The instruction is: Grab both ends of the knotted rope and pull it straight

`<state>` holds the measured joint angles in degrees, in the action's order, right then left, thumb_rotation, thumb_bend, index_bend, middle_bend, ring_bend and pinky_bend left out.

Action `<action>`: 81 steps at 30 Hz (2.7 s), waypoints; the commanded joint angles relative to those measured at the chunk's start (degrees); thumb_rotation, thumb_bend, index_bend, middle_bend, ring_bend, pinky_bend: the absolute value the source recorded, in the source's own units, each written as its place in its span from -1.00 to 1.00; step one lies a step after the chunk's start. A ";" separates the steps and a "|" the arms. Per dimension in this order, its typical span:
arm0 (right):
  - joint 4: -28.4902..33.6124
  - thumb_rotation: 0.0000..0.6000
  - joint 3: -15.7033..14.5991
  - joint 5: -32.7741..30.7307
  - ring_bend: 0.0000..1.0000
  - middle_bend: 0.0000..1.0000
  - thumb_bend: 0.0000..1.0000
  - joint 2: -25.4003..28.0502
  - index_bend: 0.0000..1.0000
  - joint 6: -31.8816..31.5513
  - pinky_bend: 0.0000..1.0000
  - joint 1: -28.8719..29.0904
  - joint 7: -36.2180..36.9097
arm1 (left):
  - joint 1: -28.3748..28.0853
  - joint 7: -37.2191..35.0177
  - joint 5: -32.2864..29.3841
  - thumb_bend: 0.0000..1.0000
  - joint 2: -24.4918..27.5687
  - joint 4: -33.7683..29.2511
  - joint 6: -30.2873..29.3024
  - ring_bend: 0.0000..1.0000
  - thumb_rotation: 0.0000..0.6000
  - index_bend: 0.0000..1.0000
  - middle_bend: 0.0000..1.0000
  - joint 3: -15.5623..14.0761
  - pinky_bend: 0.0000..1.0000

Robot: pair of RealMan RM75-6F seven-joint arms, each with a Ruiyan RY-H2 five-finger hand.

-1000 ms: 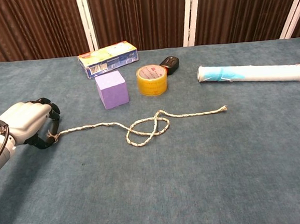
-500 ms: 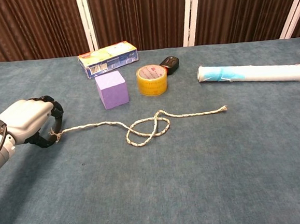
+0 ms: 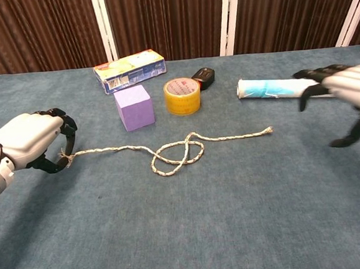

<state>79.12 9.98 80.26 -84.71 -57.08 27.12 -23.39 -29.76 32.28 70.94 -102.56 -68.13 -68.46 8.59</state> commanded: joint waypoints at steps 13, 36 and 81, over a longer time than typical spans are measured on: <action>-19.91 1.00 3.76 -7.58 -1.00 -1.00 -0.35 -15.28 0.12 8.33 -1.00 12.54 -1.39 | -0.10 -0.38 0.28 -0.13 1.34 -0.48 -0.55 -0.81 1.00 0.39 -0.56 0.40 -0.66; -26.26 1.00 2.15 -9.32 -1.00 -0.93 -0.19 -18.74 0.33 9.16 -1.00 15.85 1.06 | -0.58 -1.11 -0.21 -0.14 1.12 0.68 0.08 -0.81 1.00 0.39 -0.56 0.66 -0.66; -21.76 1.00 0.52 -12.79 -1.00 -0.87 -0.13 -16.67 0.26 8.73 -1.00 16.72 -2.29 | -0.87 -0.70 -0.68 -0.14 1.72 -0.17 0.39 -0.81 1.00 0.37 -0.56 0.46 -0.66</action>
<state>57.34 10.49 67.49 -101.39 -48.38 43.82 -25.67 -30.63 31.58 70.26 -100.84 -68.30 -68.06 9.05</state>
